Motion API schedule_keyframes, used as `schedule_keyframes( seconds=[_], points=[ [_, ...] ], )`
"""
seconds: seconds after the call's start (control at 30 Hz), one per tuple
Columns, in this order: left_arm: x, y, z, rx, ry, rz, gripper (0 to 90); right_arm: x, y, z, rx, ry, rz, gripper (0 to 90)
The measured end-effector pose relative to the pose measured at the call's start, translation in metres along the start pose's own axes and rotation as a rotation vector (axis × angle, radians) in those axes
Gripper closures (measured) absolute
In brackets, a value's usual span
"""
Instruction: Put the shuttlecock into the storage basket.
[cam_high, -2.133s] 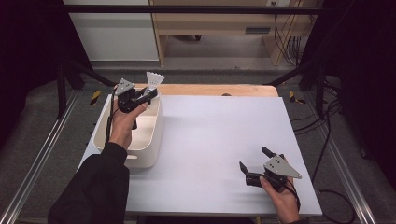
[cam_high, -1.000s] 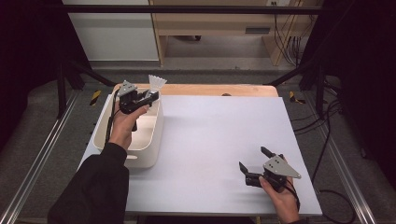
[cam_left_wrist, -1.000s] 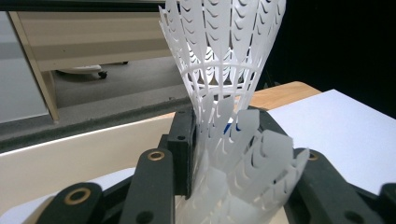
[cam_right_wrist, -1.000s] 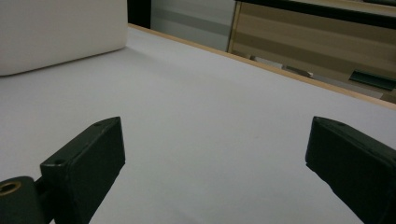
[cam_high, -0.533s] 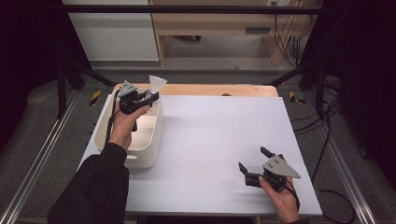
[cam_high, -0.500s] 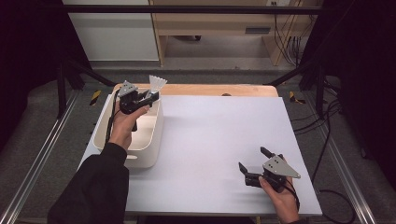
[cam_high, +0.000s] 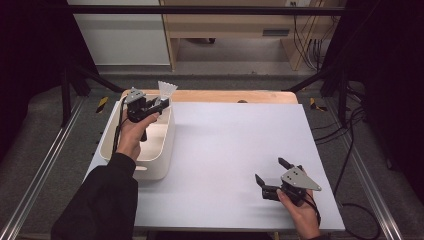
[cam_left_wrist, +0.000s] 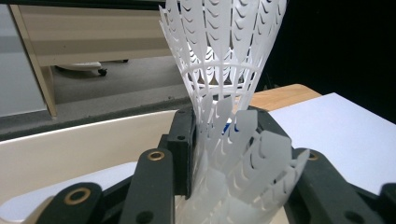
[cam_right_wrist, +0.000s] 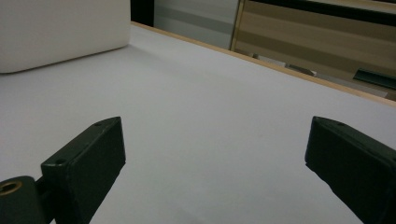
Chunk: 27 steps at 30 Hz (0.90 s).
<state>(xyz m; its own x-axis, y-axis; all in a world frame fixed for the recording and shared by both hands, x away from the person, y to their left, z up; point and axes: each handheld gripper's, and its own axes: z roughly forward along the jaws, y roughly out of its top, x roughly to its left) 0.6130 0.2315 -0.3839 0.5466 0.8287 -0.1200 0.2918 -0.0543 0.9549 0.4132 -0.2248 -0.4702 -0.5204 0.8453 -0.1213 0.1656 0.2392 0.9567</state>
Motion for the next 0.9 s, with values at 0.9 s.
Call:
schedule_keyframes(
  seconds=[0.9],
  points=[
    [0.0025, -0.0049, 0.0022, 0.004, 0.007, -0.009, 64.3, 0.0001, -0.0005, 0.0004, 0.004, 0.002, 0.000, 5.3]
  ],
)
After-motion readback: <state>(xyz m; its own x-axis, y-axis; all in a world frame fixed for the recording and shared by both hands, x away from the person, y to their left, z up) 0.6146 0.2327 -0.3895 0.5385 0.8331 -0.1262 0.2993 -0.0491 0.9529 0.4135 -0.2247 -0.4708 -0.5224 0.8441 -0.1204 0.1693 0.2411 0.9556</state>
